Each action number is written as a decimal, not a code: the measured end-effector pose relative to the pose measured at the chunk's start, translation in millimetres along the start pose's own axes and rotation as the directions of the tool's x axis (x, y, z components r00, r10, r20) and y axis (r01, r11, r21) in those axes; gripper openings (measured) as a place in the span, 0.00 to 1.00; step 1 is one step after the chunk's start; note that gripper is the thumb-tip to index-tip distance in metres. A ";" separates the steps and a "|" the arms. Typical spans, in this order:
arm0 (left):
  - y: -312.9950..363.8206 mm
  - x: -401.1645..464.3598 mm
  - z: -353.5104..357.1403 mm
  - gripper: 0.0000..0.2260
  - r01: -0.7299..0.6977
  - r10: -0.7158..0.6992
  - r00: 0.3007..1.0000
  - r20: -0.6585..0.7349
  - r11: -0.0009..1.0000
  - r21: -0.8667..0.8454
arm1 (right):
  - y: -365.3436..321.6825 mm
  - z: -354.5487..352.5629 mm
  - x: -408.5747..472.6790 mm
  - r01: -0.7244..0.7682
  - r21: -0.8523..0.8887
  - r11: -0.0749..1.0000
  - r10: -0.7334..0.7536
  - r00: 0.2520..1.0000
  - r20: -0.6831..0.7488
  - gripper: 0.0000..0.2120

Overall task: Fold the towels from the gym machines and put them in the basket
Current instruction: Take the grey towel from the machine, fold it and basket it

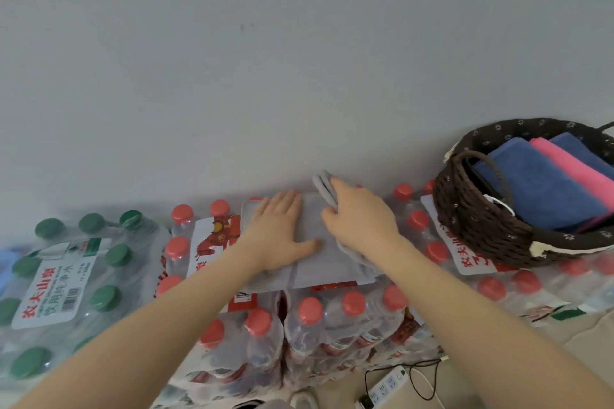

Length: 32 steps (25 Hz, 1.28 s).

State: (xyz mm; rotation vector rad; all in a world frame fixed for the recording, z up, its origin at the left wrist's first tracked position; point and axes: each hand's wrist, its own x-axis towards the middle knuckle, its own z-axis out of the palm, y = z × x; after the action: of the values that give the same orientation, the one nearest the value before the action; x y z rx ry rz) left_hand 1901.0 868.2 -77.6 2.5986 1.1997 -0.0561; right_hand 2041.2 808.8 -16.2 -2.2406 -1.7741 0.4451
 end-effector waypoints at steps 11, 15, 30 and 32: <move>-63.5 -1.6 -4.8 0.25 0.196 -0.212 0.973 -0.094 0.969 -0.149 | -8.5 45.1 -3.6 0.125 -0.166 0.978 -0.124 0.992 0.016 0.28; -62.8 -1.9 -5.9 0.26 0.145 -0.156 0.982 -0.107 0.983 -0.110 | -5.7 70.1 -17.9 0.179 -0.311 0.933 -0.168 0.984 0.063 0.43; -55.2 -17.5 -40.1 0.12 0.517 -0.224 0.848 0.481 0.145 -0.844 | -11.3 77.2 1.5 -0.041 -0.186 0.982 0.018 0.992 -0.122 0.30; -52.5 -24.9 -43.5 0.07 0.526 -0.125 0.850 0.511 0.200 -0.827 | -13.8 80.3 -4.5 -0.021 -0.194 0.981 -0.039 0.953 -0.300 0.25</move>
State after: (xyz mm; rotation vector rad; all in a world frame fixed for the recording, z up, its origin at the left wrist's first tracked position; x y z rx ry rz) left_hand 1841.7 893.7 -44.4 1.1210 1.1013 0.1127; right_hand 1996.8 807.9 -84.7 -2.2774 -1.7269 -0.0796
